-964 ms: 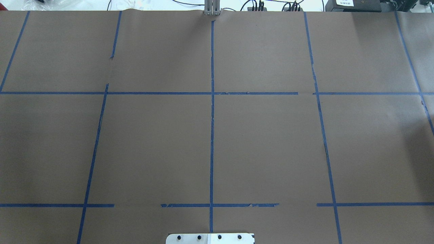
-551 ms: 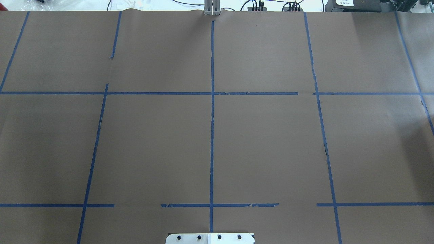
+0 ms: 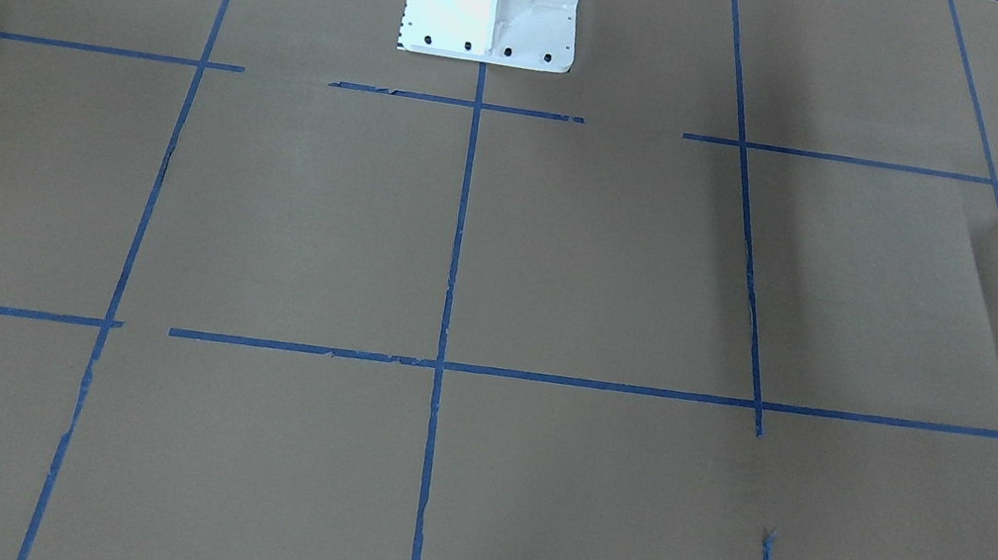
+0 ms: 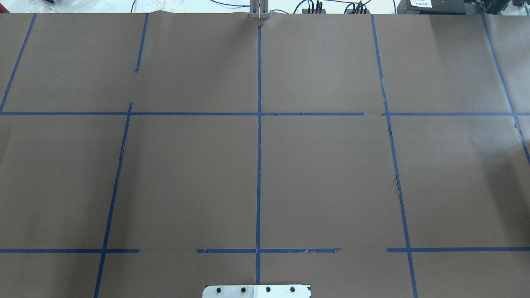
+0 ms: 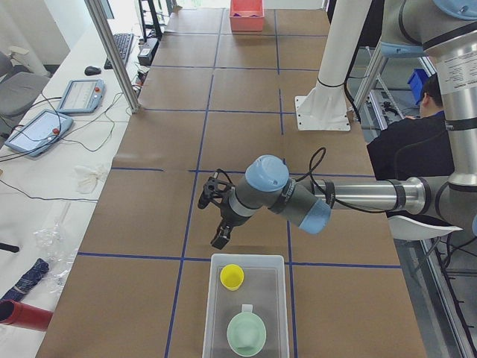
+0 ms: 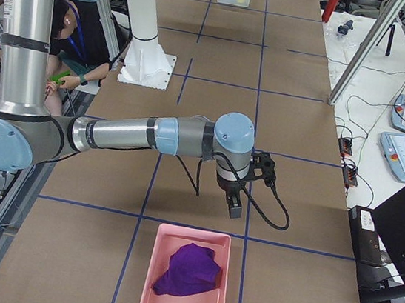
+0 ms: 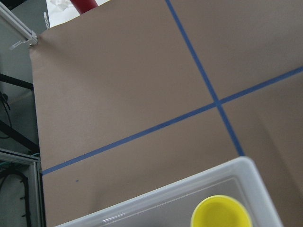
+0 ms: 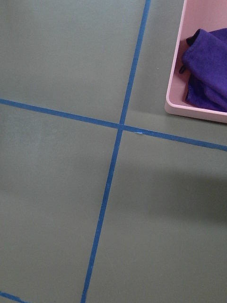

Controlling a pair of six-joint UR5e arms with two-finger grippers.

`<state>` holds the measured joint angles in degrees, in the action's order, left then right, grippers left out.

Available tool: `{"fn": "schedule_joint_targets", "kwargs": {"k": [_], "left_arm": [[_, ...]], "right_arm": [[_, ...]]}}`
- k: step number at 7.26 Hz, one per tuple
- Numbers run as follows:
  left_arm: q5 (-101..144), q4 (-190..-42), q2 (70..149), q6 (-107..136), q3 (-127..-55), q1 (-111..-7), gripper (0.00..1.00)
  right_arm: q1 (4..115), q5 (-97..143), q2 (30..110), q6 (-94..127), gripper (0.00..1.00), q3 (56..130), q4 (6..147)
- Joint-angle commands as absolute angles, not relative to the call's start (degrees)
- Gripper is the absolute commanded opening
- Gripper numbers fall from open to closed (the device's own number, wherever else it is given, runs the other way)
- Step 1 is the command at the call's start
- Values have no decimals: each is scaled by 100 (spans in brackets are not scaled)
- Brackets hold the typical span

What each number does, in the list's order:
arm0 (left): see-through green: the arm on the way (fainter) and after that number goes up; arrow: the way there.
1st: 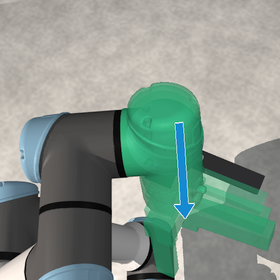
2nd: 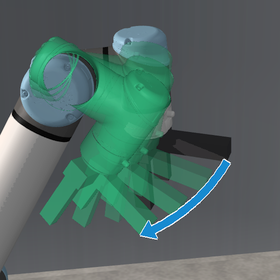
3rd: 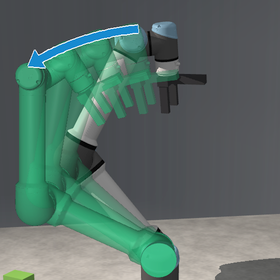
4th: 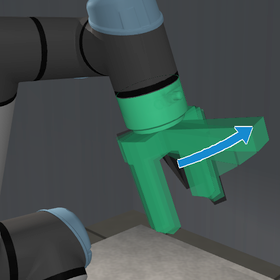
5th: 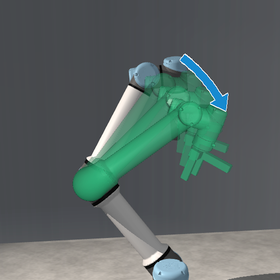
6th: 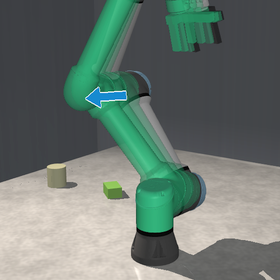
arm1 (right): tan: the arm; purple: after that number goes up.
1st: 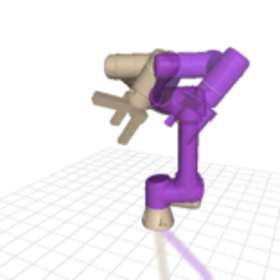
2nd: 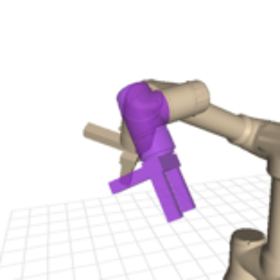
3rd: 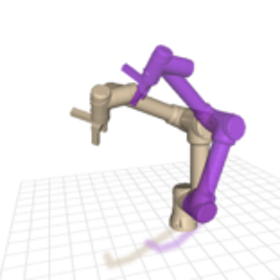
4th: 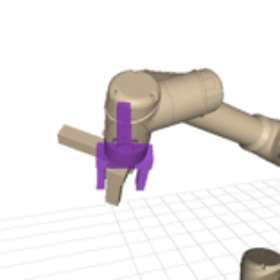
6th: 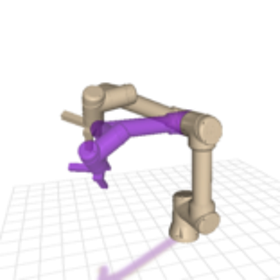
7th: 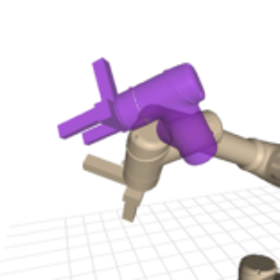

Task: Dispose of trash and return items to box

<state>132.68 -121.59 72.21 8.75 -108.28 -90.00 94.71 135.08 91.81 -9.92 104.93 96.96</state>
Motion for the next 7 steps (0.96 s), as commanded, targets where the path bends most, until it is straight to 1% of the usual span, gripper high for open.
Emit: {"fn": "schedule_joint_targets", "kwargs": {"k": [1,2,3,4,6,7], "left_arm": [[14178,-11720,7224,1054,-10228,-8580,100],[14351,-11551,7225,985,-10196,-8622,100],[14353,-11323,7251,984,-10195,-8283,100],[14344,-10798,7260,976,-10248,-7722,100],[13785,-9928,7303,-247,-10231,-7725,100],[13720,-9018,7573,-820,-10291,-8387,100]], "right_arm": [[9413,13544,9254,-442,100,10529,9703],[9169,13570,9229,-448,100,10494,9755],[9045,13579,9246,-440,100,10425,9791],[9044,13684,9272,-439,100,10293,9782],[9053,13913,9369,-536,100,10265,9695],[9053,13852,9352,-545,100,10266,9712]]}}
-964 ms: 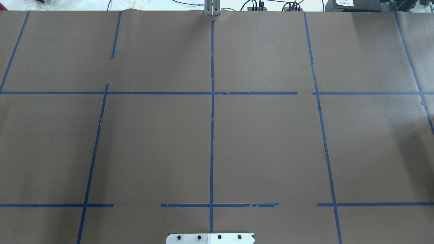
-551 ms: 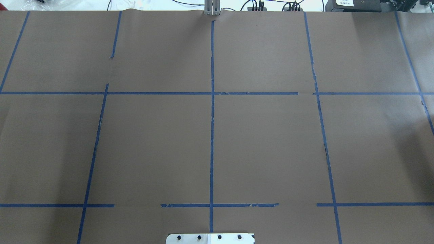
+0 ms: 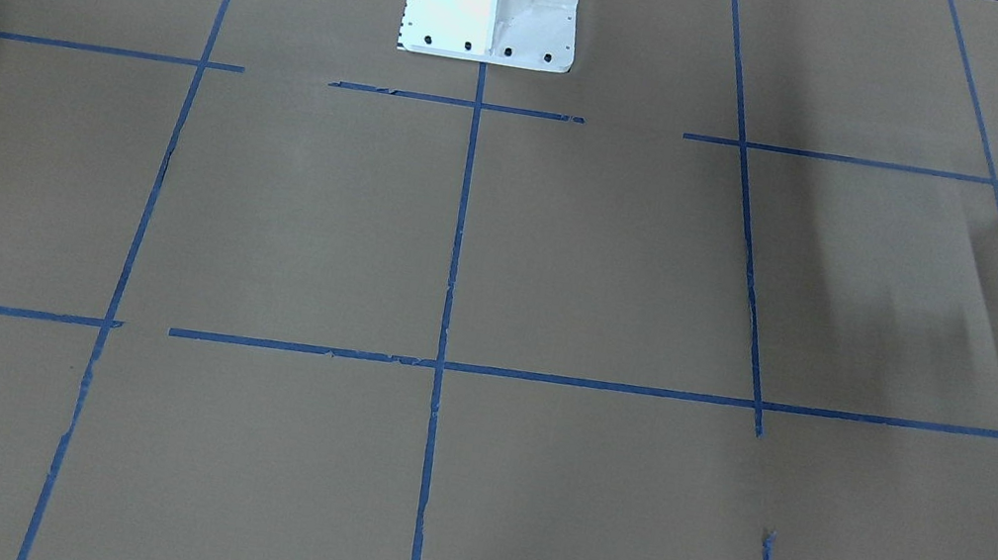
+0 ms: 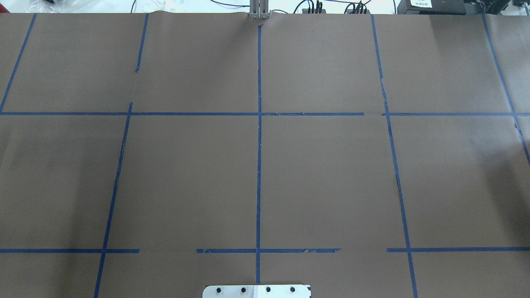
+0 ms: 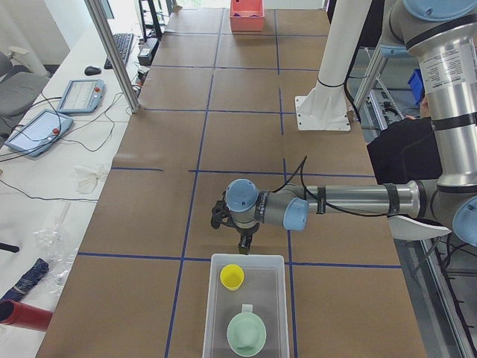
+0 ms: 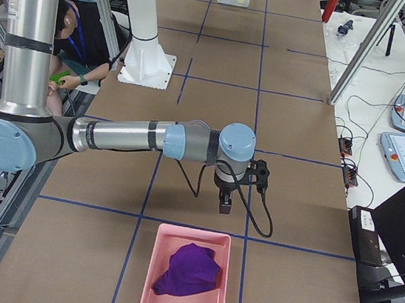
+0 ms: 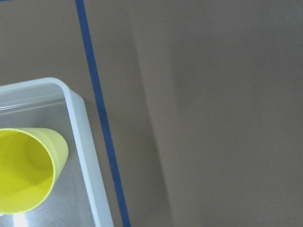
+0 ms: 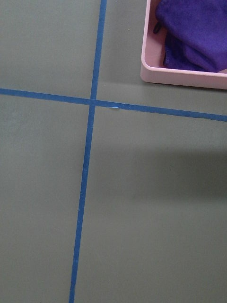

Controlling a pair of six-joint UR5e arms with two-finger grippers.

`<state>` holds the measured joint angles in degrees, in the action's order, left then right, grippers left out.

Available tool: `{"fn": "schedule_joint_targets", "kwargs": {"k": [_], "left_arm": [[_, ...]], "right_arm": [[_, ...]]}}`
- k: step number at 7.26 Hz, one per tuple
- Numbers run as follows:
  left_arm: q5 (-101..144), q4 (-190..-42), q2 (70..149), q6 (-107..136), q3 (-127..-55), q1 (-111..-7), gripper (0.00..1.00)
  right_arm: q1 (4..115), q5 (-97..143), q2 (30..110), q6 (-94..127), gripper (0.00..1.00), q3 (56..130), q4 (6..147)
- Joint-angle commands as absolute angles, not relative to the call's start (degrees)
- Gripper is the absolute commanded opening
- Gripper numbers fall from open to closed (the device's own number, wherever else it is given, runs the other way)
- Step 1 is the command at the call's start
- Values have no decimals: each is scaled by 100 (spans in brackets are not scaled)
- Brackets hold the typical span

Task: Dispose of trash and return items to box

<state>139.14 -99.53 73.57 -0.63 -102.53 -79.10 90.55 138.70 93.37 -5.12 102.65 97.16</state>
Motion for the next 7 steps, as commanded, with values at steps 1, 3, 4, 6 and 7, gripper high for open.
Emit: {"fn": "schedule_joint_targets", "kwargs": {"k": [1,3,4,6,7], "left_arm": [[13554,-8469,7924,-1078,-10309,-9246,100],[13473,-8279,8122,-1046,-10301,-9922,100],[13491,-8314,8130,-1046,-10283,-9923,100],[13483,-8752,8095,-1046,-10152,-9914,100],[13474,-8867,8077,-1046,-10082,-9888,100]], "right_arm": [[9053,13791,9334,-545,100,10274,9712],[9044,13799,9334,-536,100,10292,9703],[9044,13808,9334,-536,100,10292,9703],[9044,13808,9334,-536,100,10292,9703],[9044,13816,9343,-536,100,10292,9703]]}}
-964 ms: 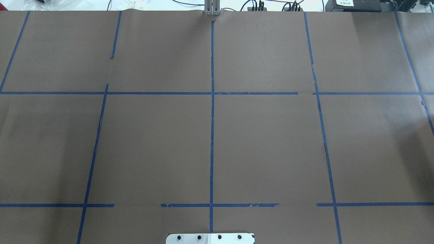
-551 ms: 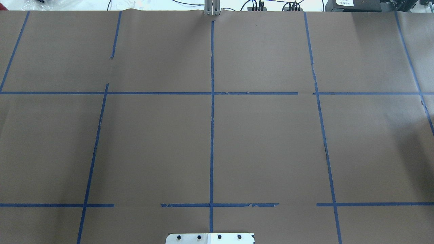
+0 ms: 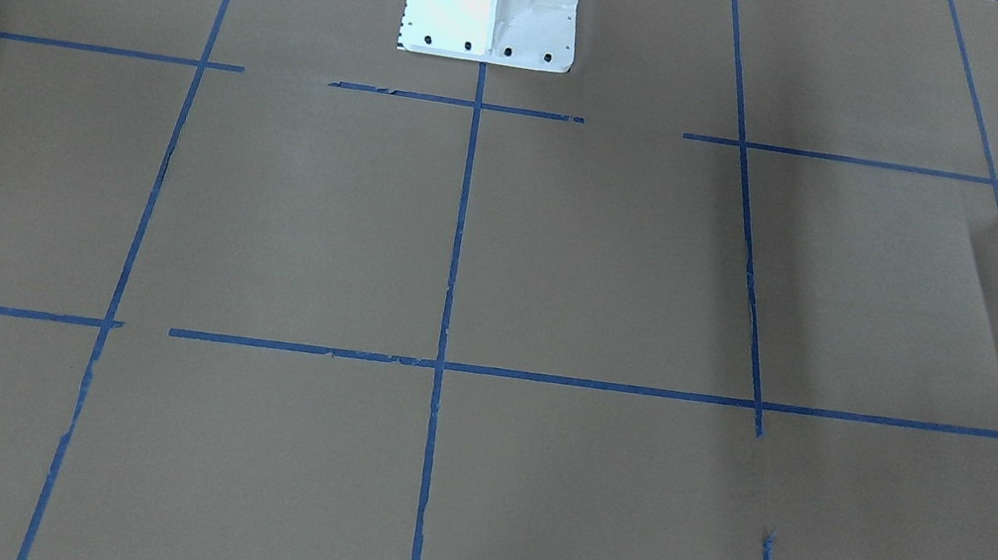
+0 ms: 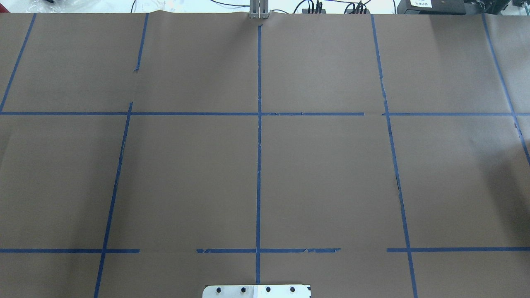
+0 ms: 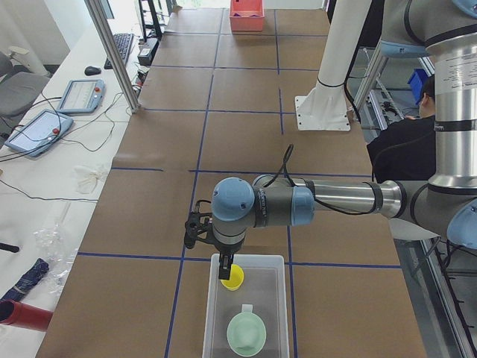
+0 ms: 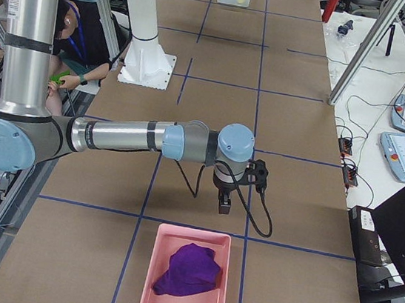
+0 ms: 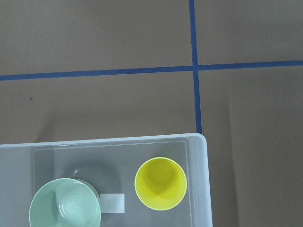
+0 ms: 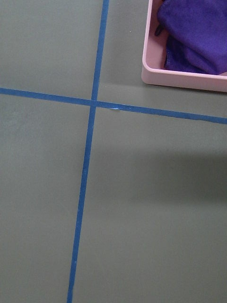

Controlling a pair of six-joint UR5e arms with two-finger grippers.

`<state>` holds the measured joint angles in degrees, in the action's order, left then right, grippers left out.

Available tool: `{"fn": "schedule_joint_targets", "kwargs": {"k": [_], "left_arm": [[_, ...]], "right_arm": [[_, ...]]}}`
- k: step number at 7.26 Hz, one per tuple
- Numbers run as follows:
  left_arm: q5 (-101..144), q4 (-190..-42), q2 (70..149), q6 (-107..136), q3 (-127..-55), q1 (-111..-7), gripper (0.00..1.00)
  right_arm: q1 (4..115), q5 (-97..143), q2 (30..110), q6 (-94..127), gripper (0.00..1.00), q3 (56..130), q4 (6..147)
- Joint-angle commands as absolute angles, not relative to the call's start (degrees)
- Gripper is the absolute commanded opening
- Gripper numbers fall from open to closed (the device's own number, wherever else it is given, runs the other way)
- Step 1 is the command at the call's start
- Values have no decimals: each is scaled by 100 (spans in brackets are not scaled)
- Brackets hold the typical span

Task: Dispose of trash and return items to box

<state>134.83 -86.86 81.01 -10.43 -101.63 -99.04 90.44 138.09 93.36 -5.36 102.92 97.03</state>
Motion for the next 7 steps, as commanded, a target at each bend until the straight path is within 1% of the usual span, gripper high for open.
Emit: {"fn": "schedule_joint_targets", "kwargs": {"k": [1,2,3,7], "left_arm": [[13448,-9042,8103,-1063,-10098,-9888,100],[13465,-9087,8069,-1090,-9951,-9888,100],[13456,-9044,8173,-1090,-10010,-9888,100],[13447,-9070,8095,-1099,-10142,-9923,100]], "right_arm": [[9044,13816,9343,-536,100,10292,9694],[9044,13816,9343,-536,100,10283,9703],[9044,13816,9351,-536,100,10283,9694],[9018,13808,9360,-536,100,10266,9694]]}}
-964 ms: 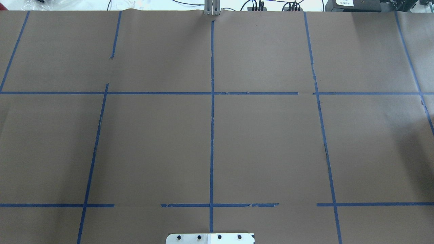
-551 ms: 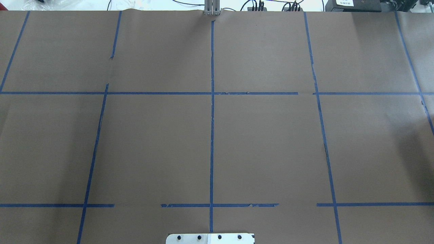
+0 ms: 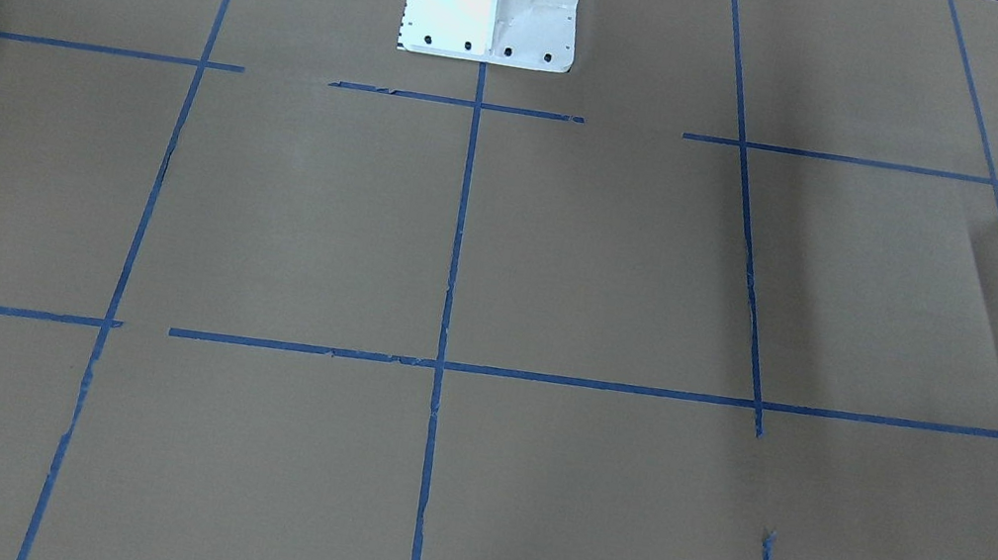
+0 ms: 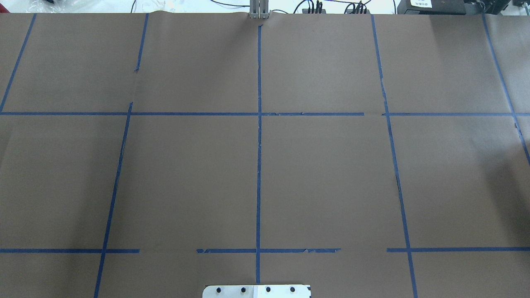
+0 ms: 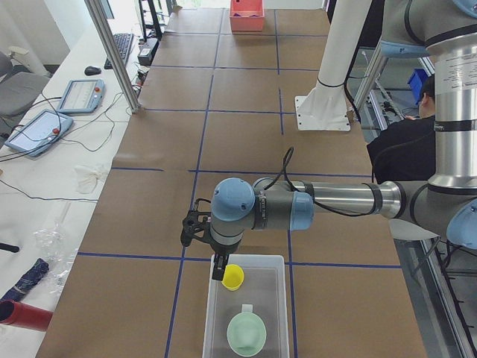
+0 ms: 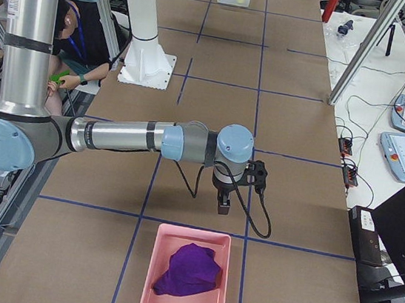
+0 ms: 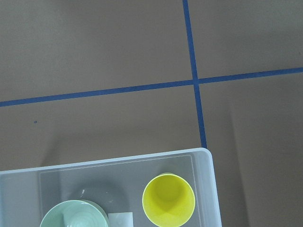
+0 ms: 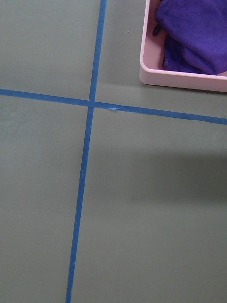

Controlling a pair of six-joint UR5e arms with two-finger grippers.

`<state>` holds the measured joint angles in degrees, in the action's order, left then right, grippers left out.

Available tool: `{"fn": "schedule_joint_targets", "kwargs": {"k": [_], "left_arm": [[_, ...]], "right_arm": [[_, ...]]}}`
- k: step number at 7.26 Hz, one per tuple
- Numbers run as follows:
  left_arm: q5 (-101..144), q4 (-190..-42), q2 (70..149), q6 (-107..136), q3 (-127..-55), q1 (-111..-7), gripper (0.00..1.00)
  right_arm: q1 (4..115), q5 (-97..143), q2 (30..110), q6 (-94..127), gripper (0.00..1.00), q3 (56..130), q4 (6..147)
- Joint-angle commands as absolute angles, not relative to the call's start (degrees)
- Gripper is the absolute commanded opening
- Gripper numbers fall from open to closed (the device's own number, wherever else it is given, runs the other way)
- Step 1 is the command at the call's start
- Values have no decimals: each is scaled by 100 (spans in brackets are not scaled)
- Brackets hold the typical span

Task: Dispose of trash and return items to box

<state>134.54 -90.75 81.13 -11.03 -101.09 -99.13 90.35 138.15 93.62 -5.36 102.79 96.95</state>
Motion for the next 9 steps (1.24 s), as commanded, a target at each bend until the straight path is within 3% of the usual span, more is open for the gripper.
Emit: {"fn": "schedule_joint_targets", "kwargs": {"k": [1,9], "left_arm": [[13447,-9070,8095,-1099,-10169,-9932,100],[13456,-9070,8095,-1072,-10213,-9932,100]], "right_arm": [[9009,13816,9369,-536,100,10266,9694],[8869,13816,9369,-519,100,10239,9694]]}}
